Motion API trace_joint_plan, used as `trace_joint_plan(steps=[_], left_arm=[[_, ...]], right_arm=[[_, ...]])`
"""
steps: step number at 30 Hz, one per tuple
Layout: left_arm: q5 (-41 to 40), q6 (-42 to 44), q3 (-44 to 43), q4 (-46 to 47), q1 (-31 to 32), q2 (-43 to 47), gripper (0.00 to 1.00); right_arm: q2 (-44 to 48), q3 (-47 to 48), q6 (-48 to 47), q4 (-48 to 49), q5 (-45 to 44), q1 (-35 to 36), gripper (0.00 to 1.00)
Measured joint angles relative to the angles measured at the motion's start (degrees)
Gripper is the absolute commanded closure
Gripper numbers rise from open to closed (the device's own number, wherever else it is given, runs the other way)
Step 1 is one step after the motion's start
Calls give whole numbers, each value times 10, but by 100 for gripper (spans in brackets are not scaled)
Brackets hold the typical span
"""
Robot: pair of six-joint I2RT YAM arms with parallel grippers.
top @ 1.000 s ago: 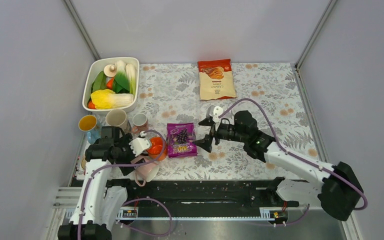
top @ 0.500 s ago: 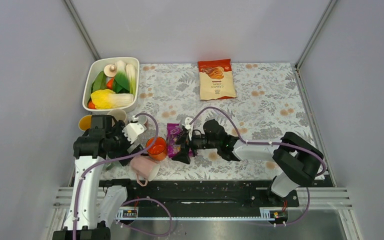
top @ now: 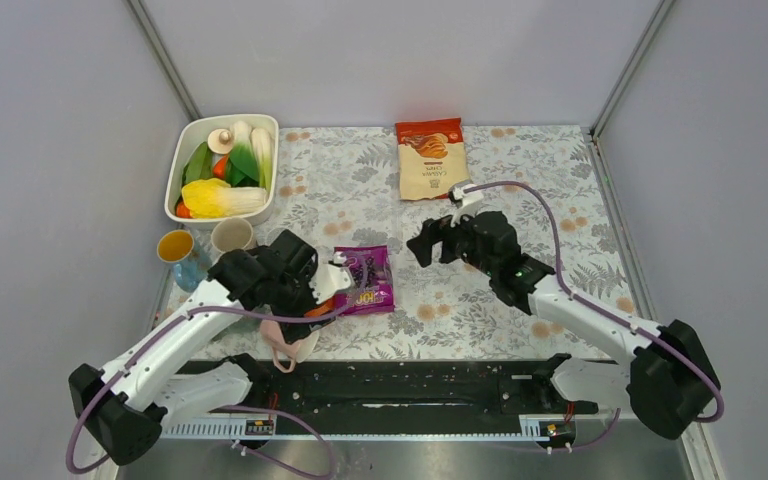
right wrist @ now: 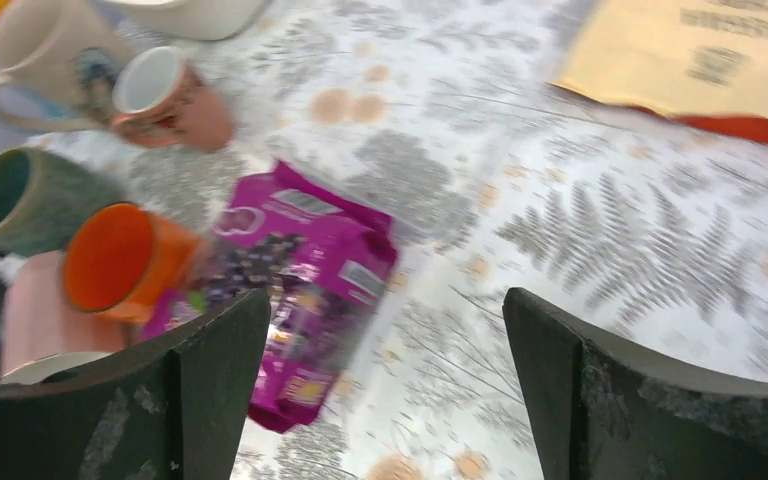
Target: Turn the mug right side up
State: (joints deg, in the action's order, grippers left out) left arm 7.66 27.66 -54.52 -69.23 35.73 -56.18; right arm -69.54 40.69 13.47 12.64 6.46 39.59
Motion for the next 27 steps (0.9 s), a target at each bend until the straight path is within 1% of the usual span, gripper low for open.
trace_joint_plan(steps=[1, 3, 5, 6, 7, 8, 9, 12, 15, 18, 24, 27], left_arm=[[-11, -6, 5, 3, 17, -4, 9], [-26, -16, 10, 7, 53, -15, 12], [-48, -27, 11, 15, 95, -38, 18], [-58, -32, 11, 19, 110, -49, 23], [-74, -40, 11, 24, 125, -65, 32], [-91, -49, 11, 29, 140, -84, 38], [-102, -58, 11, 32, 147, -96, 42], [-136, -82, 3, 28, 165, -134, 43], [-153, -96, -3, 24, 191, -143, 46], [-152, -103, -7, 10, 229, -143, 49], [-132, -103, -7, -18, 298, -144, 48], [-131, -93, 5, -12, 323, -145, 46]], right_arm=[[20, -8, 3, -16, -23, -14, 3], [42, -18, 5, -43, -56, -21, 3], [53, -22, 5, -68, -78, -21, 3], [55, -23, 5, -77, -89, -21, 3], [55, -24, 5, -87, -97, -21, 3], [55, -25, 6, -96, -104, -21, 3], [55, -25, 9, -104, -109, -21, 3], [55, -26, 18, -118, -125, -21, 3], [55, -26, 27, -129, -137, -21, 3], [55, -26, 32, -144, -147, -21, 3], [55, -26, 35, -166, -162, -21, 3], [52, -26, 35, -171, -165, -21, 3]])
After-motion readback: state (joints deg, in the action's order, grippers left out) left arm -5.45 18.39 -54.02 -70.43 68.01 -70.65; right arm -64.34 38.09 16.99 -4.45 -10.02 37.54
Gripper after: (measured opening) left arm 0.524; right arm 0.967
